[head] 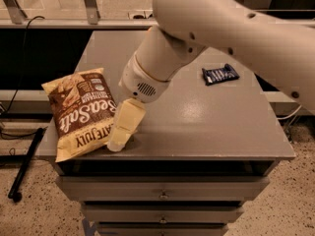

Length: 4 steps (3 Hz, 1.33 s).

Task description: Move brown chip bag near rxbar blueberry

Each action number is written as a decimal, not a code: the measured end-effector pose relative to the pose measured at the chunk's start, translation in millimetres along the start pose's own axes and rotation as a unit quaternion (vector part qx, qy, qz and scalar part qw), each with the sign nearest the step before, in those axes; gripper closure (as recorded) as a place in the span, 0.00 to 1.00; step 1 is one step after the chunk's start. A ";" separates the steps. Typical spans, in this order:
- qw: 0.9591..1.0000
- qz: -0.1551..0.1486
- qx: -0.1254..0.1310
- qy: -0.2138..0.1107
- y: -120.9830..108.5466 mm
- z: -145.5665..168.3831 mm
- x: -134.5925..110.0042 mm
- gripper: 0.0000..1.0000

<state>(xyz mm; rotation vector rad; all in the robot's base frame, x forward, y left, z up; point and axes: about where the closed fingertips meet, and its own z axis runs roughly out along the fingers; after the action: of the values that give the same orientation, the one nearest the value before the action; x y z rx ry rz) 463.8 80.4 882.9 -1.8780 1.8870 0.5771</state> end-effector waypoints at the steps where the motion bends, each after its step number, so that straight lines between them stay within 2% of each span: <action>1: 1.000 0.015 -0.011 -0.017 -1.7 25.1 -16.3 0.00; 2: 0.999 0.031 -0.016 -0.031 -3.2 45.5 -27.9 0.18; 3: 0.998 0.048 -0.009 -0.044 -9.9 51.4 -30.2 0.41; 4: 0.996 0.071 0.020 -0.057 -23.4 37.4 -23.6 0.72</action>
Offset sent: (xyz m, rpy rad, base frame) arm 0.0083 0.0712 -0.0356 0.0945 0.0944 -0.0619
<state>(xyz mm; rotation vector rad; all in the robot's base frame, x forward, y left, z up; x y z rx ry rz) 487.3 120.7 865.1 -1.6589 1.9535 0.6726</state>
